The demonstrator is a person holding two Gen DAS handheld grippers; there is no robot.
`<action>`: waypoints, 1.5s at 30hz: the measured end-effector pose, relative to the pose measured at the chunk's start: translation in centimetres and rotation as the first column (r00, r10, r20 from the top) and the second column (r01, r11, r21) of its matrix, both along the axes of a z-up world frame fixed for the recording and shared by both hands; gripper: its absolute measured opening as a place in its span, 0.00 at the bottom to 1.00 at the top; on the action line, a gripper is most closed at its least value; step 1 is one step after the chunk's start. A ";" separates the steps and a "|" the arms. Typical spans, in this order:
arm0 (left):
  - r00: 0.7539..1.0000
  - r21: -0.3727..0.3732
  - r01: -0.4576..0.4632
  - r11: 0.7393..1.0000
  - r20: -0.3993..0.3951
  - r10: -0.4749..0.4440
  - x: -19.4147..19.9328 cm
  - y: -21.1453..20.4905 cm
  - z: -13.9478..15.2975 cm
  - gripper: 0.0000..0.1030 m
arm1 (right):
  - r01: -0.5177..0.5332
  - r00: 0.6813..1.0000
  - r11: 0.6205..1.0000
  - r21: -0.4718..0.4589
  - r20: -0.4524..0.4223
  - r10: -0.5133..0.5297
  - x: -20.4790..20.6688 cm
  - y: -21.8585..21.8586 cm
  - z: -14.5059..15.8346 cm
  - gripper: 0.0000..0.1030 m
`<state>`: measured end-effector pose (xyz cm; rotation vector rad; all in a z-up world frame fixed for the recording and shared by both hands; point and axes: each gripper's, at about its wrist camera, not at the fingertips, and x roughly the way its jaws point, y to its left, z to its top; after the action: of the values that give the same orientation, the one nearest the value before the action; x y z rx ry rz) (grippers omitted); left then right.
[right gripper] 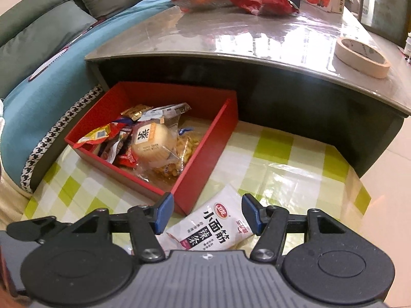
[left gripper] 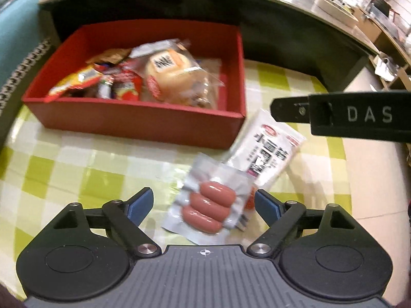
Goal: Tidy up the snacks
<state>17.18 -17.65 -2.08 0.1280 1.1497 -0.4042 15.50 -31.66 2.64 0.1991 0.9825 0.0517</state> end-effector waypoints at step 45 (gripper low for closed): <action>0.993 0.006 -0.065 0.998 -0.101 0.065 1.1 4.1 -3.0 0.67 | 0.089 0.955 0.995 -0.044 -0.279 -0.098 2.9 3.9 -7.8 0.85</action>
<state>18.27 -13.57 -5.05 0.0727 1.2510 -0.3542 18.44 -27.80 -5.19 0.2287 1.2549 -0.0807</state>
